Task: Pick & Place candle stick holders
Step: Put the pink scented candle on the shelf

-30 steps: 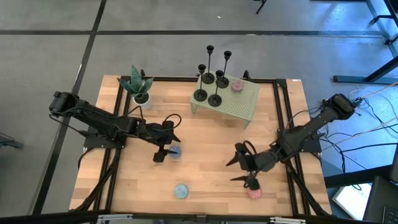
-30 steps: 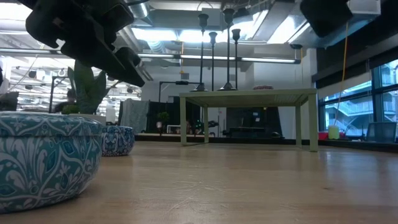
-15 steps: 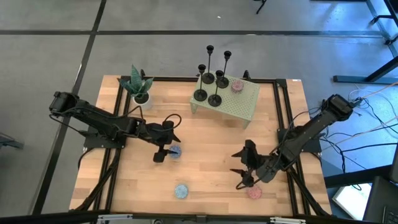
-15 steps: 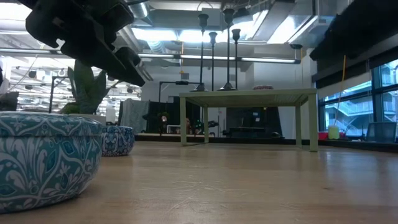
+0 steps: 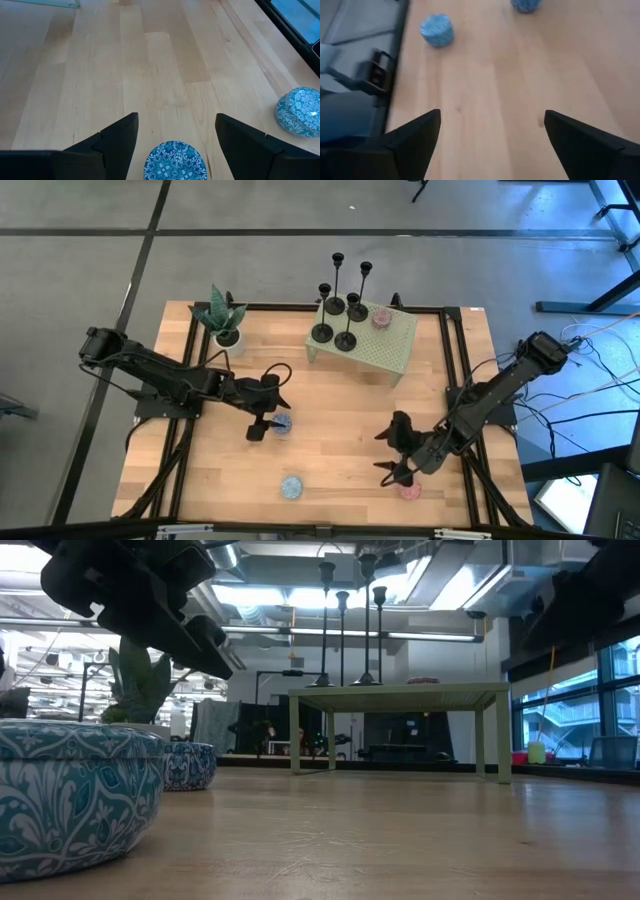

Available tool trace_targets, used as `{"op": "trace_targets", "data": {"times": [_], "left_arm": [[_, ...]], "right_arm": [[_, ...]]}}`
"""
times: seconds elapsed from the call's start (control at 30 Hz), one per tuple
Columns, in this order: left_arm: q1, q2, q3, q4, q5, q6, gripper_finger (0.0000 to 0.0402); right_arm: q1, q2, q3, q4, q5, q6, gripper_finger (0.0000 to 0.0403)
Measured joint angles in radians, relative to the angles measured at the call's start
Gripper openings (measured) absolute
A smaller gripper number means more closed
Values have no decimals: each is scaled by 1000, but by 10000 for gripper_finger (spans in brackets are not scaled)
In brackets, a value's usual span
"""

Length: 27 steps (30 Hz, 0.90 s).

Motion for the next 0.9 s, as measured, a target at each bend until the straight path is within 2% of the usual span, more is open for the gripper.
{"op": "trace_targets", "data": {"times": [0.33, 0.4, 0.5, 0.67, 0.9], "left_arm": [[0, 0, 0, 0, 0, 1, 263], [0, 0, 0, 0, 0, 0, 263], [0, 0, 0, 0, 0, 1, 263], [0, 0, 0, 0, 0, 0, 263], [0, 0, 0, 0, 0, 1, 263]], "right_arm": [[0, 0, 0, -90, 23, 63, 397], [0, 0, 0, -100, -21, 88, 395], [11, 0, 0, -109, -149, 119, 398], [67, -1, 0, -139, -321, 272, 396], [168, -1, 0, -229, -355, 362, 394]]}}
